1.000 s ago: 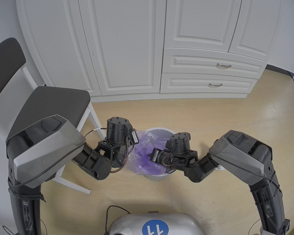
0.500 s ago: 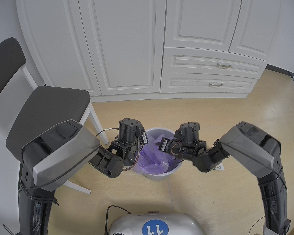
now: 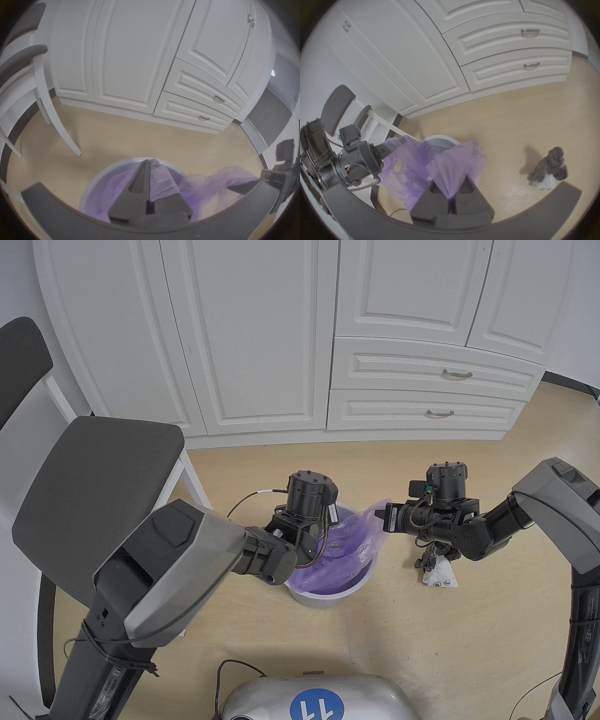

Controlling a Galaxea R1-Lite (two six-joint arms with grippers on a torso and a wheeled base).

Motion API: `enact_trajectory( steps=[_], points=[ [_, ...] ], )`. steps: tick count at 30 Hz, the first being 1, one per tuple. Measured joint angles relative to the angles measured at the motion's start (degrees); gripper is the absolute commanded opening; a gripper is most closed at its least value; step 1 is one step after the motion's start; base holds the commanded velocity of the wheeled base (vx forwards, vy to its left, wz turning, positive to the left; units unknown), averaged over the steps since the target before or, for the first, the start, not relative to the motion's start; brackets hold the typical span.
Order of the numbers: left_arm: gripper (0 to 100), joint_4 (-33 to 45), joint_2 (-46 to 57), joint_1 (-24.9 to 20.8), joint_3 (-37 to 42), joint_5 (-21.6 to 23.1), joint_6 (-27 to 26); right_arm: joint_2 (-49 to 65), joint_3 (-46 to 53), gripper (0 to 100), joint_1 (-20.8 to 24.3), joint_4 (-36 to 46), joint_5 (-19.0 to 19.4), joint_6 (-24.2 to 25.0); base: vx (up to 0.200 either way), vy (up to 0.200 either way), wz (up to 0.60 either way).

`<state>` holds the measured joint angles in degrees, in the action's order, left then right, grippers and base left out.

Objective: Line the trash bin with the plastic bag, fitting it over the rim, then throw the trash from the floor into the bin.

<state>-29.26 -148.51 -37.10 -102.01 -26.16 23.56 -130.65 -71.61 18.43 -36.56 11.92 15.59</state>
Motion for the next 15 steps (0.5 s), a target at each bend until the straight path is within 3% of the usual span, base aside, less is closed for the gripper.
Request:
enact_trajectory(
  steps=[7,15],
  points=[
    [0,6.38,-7.25,-0.72,-10.69,2.46,-0.17,3.0,3.0,0,-1.9,2.93,0.5,-6.13,0.0,0.0,0.0],
    [0,7.45,-10.73,1.88,-12.43,3.36,0.38,2.83,4.3,0,-1.02,3.1,0.59,-7.08,0.0,0.0,0.0]
  ],
)
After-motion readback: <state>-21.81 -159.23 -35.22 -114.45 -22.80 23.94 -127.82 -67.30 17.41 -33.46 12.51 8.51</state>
